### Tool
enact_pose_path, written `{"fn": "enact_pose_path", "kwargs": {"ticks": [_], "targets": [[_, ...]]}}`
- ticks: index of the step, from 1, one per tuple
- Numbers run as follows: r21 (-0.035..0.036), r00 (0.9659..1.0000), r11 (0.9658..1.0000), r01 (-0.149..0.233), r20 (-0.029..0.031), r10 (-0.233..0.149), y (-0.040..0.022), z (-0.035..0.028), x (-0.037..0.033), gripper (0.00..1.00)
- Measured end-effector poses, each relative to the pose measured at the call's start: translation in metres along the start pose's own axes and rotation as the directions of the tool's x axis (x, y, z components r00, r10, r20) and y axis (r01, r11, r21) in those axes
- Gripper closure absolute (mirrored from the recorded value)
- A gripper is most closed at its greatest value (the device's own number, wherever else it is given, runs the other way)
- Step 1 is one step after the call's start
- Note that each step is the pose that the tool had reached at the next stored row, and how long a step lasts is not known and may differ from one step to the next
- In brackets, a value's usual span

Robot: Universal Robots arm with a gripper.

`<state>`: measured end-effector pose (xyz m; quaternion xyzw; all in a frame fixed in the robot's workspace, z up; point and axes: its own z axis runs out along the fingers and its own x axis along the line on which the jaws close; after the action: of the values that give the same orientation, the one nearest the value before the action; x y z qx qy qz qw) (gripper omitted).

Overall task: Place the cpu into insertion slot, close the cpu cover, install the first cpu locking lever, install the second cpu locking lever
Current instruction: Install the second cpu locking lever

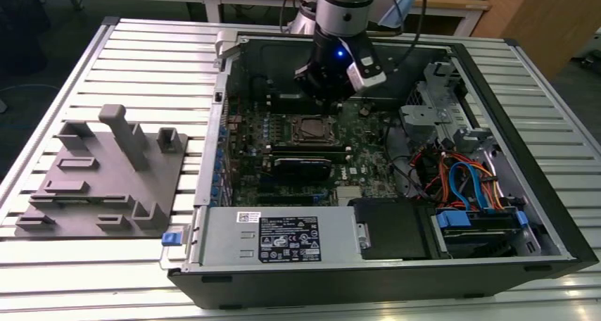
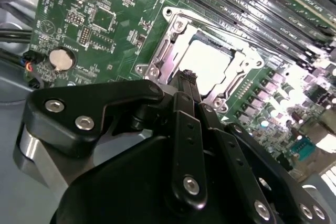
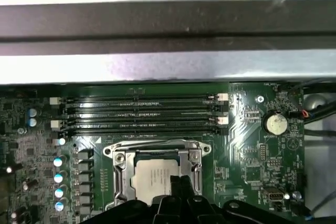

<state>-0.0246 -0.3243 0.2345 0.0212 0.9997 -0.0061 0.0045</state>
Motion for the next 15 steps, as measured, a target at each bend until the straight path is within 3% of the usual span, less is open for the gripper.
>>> {"fn": "enact_pose_path", "kwargs": {"ticks": [5, 15], "targets": [[-0.0001, 1.0, 1.0, 0.0, 0.0001, 0.0, -0.0018, -0.0005, -0.0001, 0.89], [0.0003, 1.0, 1.0, 0.0, -0.0001, 0.0, -0.0131, -0.0002, -0.0006, 0.89]]}}
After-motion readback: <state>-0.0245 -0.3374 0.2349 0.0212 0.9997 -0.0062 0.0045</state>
